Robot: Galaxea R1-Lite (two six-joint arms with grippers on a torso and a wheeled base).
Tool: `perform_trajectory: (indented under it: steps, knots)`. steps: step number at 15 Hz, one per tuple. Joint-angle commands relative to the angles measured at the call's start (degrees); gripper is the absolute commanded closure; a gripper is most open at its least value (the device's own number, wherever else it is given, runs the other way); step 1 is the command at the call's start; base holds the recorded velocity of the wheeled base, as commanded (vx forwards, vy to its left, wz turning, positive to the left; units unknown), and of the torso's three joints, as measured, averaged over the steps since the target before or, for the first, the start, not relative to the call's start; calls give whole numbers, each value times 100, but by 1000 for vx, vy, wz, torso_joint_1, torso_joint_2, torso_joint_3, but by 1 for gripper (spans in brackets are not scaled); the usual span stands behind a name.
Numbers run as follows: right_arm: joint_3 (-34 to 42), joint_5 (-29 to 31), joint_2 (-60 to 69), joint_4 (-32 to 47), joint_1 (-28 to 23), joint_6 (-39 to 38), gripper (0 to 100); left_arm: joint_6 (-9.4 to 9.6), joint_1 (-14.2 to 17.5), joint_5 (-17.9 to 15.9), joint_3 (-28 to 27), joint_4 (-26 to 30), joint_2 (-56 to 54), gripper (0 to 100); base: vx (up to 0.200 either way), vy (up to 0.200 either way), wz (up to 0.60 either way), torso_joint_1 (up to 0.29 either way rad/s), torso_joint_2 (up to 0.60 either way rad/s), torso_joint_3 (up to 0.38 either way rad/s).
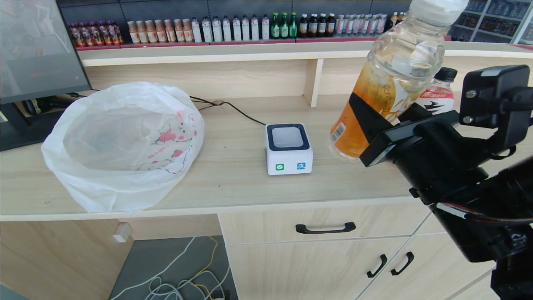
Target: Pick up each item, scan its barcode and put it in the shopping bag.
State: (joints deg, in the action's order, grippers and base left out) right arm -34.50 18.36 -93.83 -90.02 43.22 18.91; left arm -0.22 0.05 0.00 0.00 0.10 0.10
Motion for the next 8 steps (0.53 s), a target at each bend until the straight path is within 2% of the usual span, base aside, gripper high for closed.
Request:
perform_trajectory:
  steps: [1,2,8]
  knots:
    - [57,-8,23,2,3,16,100,-4,4,0,0,-1,-1,0,0,0,0,0,0,0]
    - [84,1,23,2,-6,8,100,-4,-5,0,0,-1,-1,0,0,0,0,0,0,0]
    - [136,-25,14,2,-252,-186,100,-13,4,0,0,-1,-1,0,0,200,0,6,2,2]
